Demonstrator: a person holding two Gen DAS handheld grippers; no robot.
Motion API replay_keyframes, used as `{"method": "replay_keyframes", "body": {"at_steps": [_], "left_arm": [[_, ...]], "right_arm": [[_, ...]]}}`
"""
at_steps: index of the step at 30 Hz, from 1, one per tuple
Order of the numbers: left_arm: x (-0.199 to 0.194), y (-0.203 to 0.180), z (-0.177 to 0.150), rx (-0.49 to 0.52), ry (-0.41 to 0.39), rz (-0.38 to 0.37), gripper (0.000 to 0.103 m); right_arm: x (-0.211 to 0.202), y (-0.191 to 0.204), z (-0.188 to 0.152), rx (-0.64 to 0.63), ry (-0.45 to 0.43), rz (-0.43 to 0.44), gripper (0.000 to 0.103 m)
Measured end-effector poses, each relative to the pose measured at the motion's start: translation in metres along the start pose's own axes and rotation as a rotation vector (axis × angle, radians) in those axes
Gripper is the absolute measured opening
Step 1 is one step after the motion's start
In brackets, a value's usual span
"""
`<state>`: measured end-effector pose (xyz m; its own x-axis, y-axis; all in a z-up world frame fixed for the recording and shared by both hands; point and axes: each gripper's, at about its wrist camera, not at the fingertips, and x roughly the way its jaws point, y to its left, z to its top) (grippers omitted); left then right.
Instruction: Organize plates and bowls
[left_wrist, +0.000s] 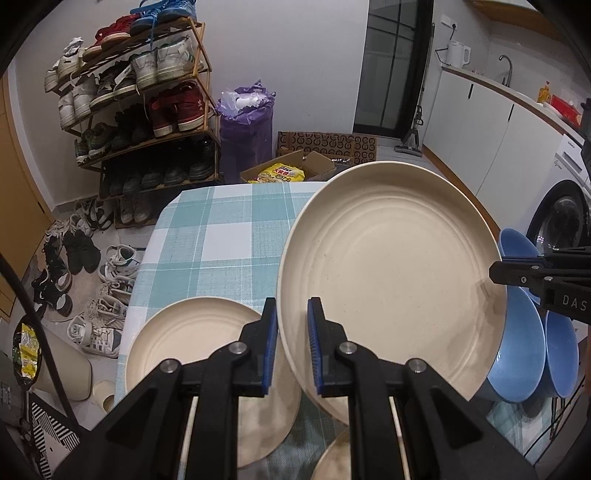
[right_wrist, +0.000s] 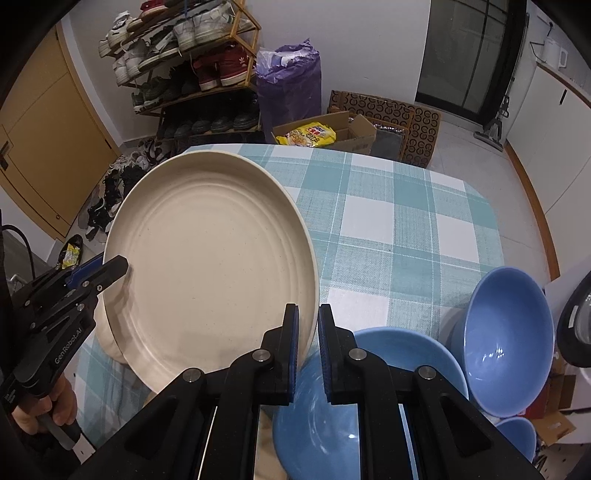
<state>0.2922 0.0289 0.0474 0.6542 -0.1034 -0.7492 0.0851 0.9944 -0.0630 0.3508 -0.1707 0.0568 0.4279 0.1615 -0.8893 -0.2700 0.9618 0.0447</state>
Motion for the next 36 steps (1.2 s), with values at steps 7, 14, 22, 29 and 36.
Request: {"method": "replay_keyframes", "body": {"at_steps": [7, 14, 22, 29, 36], "left_arm": [[-0.025, -0.001, -0.013, -0.01, -0.026, -0.01, 0.013], [-0.047, -0.001, -0.03, -0.017, -0.042, -0.009, 0.013], [-0.064, -0.001, -0.052, -0.026, -0.047, -0.011, 0.013], [-0.069, -0.001, -0.069, -0.035, -0.042, -0.024, 0.013], [-0.079, -0.004, -0.084, -0.035, -0.051, -0.041, 0.013]], "right_arm": [[-0.034, 0.01, -0.019, -0.022, -0.042, 0.01, 0.011], [-0.061, 0.02, -0.039, -0.043, -0.078, 0.018, 0.011], [-0.076, 0.03, -0.065, -0.059, -0.09, 0.026, 0.011], [-0.078, 0.034, -0.086, -0.077, -0.085, 0.028, 0.011], [-0.079, 0.03, -0.108, -0.072, -0.082, 0.045, 0.011]]}}
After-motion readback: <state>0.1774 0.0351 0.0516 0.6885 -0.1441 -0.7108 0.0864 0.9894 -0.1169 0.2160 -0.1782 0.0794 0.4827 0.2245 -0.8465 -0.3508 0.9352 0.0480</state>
